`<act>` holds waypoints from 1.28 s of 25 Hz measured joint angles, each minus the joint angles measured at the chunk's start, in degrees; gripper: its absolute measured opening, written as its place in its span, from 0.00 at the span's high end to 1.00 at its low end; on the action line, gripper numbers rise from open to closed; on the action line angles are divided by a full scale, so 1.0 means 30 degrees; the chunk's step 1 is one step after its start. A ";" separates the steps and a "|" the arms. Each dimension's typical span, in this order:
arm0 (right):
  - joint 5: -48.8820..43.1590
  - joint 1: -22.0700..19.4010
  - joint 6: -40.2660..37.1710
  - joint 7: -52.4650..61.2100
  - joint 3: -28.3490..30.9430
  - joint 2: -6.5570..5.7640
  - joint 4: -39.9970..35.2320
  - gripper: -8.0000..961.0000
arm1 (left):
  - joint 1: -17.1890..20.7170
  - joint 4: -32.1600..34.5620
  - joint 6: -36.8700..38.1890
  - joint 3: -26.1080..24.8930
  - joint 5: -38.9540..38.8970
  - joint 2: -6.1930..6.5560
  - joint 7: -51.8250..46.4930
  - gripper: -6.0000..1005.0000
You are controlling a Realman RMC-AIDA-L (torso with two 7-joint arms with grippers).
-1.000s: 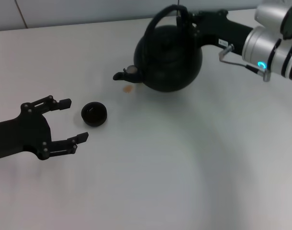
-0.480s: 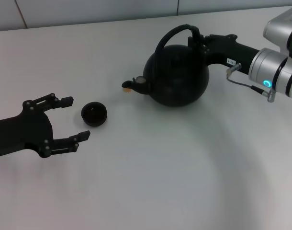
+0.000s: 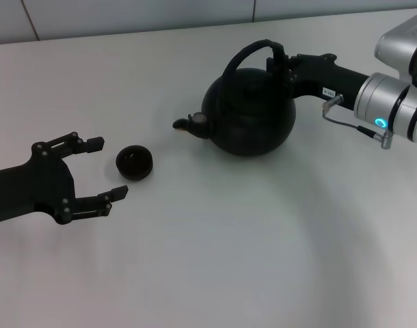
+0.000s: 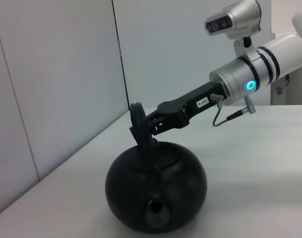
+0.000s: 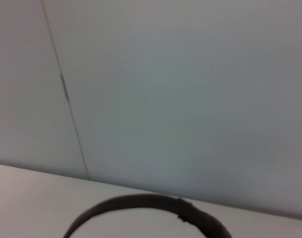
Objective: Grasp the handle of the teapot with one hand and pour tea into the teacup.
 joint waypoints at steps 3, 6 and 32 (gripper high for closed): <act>-0.0119 -0.0112 -0.0174 0.0005 0.0000 -0.0024 -0.0228 0.83 | 0.0031 0.0019 0.0057 -0.0036 -0.0001 0.0001 0.0000 0.14; -0.0135 -0.0239 -0.0178 -0.0290 0.0000 -0.0027 -0.0390 0.80 | 0.0061 0.0018 0.0067 -0.0043 -0.0017 0.0000 0.0000 0.14; -0.0384 -0.2954 -0.6180 -0.1316 0.0121 -0.0107 -0.5000 0.42 | 0.0058 0.0571 0.0358 -0.0075 -0.0774 -0.0001 -0.0091 0.14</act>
